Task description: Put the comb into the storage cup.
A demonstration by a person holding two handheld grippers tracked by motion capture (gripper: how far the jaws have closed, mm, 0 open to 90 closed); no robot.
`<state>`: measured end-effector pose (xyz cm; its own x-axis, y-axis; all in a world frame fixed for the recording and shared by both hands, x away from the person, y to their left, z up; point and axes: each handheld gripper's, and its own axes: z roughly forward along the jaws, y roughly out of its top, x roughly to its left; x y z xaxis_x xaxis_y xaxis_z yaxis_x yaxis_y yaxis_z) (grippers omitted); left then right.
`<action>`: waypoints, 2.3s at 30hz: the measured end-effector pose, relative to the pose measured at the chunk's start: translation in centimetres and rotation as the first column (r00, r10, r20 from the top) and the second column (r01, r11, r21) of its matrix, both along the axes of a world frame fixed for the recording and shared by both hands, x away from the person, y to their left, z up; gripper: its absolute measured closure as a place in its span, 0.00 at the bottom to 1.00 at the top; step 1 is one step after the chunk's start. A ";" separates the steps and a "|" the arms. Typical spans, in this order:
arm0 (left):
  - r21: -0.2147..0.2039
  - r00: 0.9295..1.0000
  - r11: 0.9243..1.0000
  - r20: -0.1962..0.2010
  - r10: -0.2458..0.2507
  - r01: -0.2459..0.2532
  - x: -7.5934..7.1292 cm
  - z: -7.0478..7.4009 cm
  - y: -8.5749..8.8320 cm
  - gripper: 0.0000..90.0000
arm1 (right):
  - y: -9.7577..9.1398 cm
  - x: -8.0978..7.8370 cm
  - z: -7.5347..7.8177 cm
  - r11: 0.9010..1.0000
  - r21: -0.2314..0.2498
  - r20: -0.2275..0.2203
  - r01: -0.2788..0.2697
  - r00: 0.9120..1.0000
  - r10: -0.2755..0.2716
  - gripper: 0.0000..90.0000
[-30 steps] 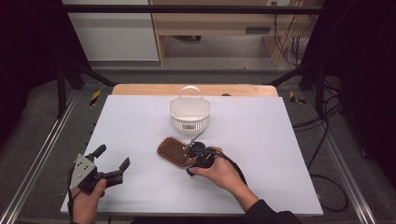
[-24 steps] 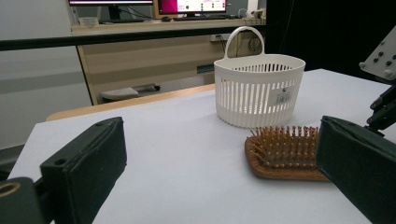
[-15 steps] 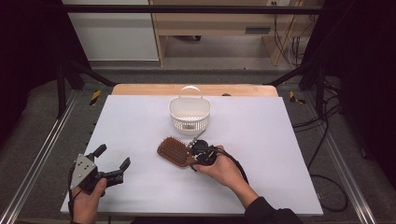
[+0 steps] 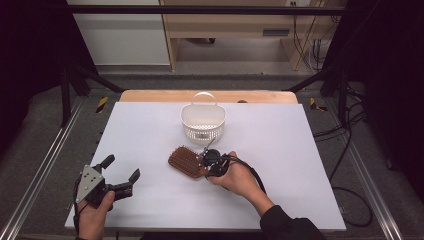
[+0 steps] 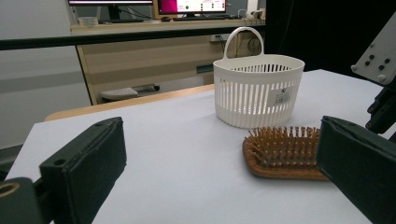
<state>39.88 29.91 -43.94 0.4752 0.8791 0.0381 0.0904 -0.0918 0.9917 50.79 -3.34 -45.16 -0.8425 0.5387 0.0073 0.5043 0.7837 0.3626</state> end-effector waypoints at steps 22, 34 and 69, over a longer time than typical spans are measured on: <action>-0.046 0.999 0.999 -0.039 -0.031 0.029 -0.1 0.4 -0.9 0.02 | -1.8 -2.0 0.9 0.996 0.081 0.093 -0.025 0.996 0.017 0.81; -0.116 0.982 0.982 -0.101 -0.159 0.147 1.0 1.9 -5.6 0.02 | -5.8 -3.9 2.0 0.957 0.291 0.230 0.005 0.970 -0.075 0.81; -0.365 0.942 0.911 -0.191 -0.276 0.193 3.5 1.5 -9.9 0.04 | -2.5 -7.3 1.7 0.872 0.473 0.399 -0.125 0.913 -0.086 0.81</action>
<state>43.36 20.01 -42.44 0.6280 0.6811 -0.3764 0.3395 0.1955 0.9201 43.50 -5.85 -43.47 -0.8390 0.5388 -0.0760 0.2214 0.4656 0.8568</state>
